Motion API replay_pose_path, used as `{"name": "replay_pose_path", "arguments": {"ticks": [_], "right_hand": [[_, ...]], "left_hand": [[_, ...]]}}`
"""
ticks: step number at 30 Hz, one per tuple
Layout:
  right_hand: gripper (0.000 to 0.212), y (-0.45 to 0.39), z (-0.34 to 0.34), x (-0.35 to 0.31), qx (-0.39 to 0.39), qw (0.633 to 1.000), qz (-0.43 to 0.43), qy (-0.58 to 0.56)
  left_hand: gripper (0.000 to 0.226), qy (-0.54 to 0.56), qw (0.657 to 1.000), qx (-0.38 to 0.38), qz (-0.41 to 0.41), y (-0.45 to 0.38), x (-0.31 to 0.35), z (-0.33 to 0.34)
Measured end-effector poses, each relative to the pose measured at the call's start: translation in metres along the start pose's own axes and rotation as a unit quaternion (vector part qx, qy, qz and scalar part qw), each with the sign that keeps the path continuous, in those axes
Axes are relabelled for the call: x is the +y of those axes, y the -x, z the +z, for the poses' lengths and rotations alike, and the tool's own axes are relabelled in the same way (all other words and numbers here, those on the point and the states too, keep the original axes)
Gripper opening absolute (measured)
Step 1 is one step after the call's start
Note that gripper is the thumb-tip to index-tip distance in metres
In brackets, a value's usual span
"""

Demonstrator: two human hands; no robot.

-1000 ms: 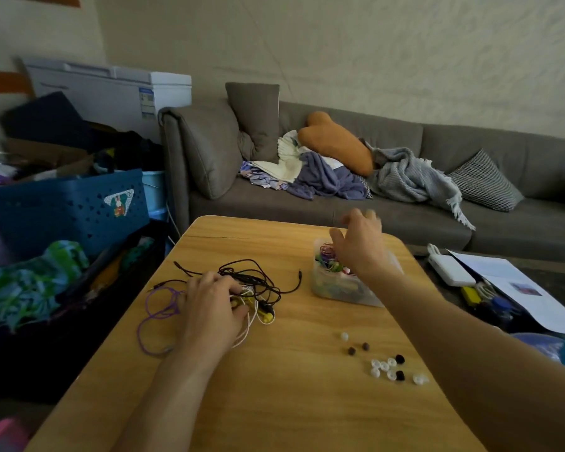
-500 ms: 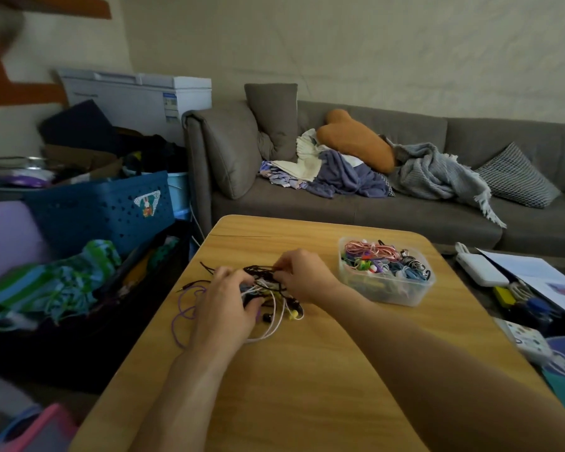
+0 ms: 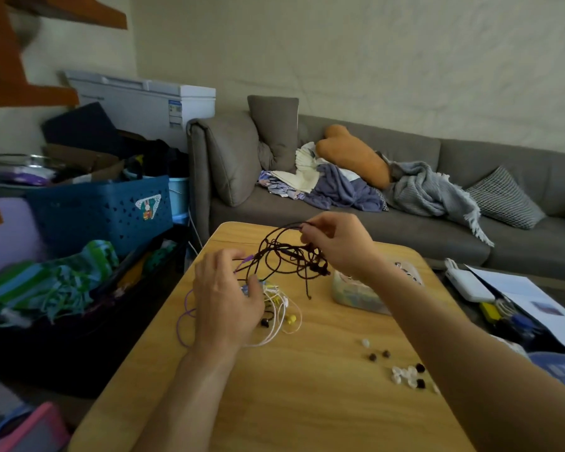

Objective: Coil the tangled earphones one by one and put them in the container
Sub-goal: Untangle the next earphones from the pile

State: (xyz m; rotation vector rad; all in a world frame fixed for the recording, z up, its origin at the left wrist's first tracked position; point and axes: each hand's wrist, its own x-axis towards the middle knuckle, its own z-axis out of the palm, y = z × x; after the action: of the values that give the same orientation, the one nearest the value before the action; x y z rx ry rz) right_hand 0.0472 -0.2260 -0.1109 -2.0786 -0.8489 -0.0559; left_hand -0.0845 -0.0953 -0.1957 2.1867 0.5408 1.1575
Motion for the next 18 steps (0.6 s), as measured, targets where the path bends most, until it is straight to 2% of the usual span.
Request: {"name": "replay_pose_path", "arguments": {"ticks": [2, 4, 5, 7, 9, 10, 12, 14, 16, 18], "right_hand": [[0.009, 0.009, -0.005, -0.003, -0.025, 1.000, -0.004, -0.018], [0.009, 0.020, -0.007, -0.003, -0.035, 0.998, -0.005, -0.057], [0.010, 0.027, -0.006, -0.001, -0.040, 0.996, -0.003, -0.079], [0.013, 0.041, -0.003, 0.002, -0.036, 0.992, 0.013, -0.119], [0.018, 0.055, 0.004, 0.009, -0.045, 0.982, 0.058, -0.173], [0.022, 0.063, 0.007, 0.014, -0.070, 0.971, 0.092, -0.208], [0.039, 0.076, 0.015, 0.026, -0.139, 0.939, 0.149, -0.278], [0.049, 0.087, 0.023, 0.036, -0.193, 0.919, 0.166, -0.300], [0.040, 0.096, 0.029, 0.042, -0.212, 0.923, 0.150, -0.283], [0.022, 0.101, 0.034, 0.047, -0.191, 0.930, 0.136, -0.283]], "left_hand": [[0.058, 0.035, 0.999, -0.019, 0.031, 0.000, 0.004, 0.000], [0.068, 0.060, 0.995, -0.079, 0.025, -0.001, 0.004, 0.001], [0.064, 0.061, 0.993, -0.104, 0.016, 0.000, 0.002, 0.002], [0.037, 0.039, 0.991, -0.128, 0.010, 0.000, 0.001, 0.002], [0.013, 0.032, 0.991, -0.129, 0.011, 0.000, 0.003, -0.001], [0.009, 0.032, 0.990, -0.134, 0.011, 0.001, 0.005, -0.002], [0.006, 0.034, 0.988, -0.151, 0.007, 0.001, 0.006, -0.003], [0.003, 0.028, 0.984, -0.173, 0.004, 0.002, 0.007, -0.003], [0.012, 0.029, 0.981, -0.194, 0.000, 0.003, 0.006, -0.002], [0.025, 0.038, 0.972, -0.232, 0.000, 0.003, 0.006, -0.001]]}}
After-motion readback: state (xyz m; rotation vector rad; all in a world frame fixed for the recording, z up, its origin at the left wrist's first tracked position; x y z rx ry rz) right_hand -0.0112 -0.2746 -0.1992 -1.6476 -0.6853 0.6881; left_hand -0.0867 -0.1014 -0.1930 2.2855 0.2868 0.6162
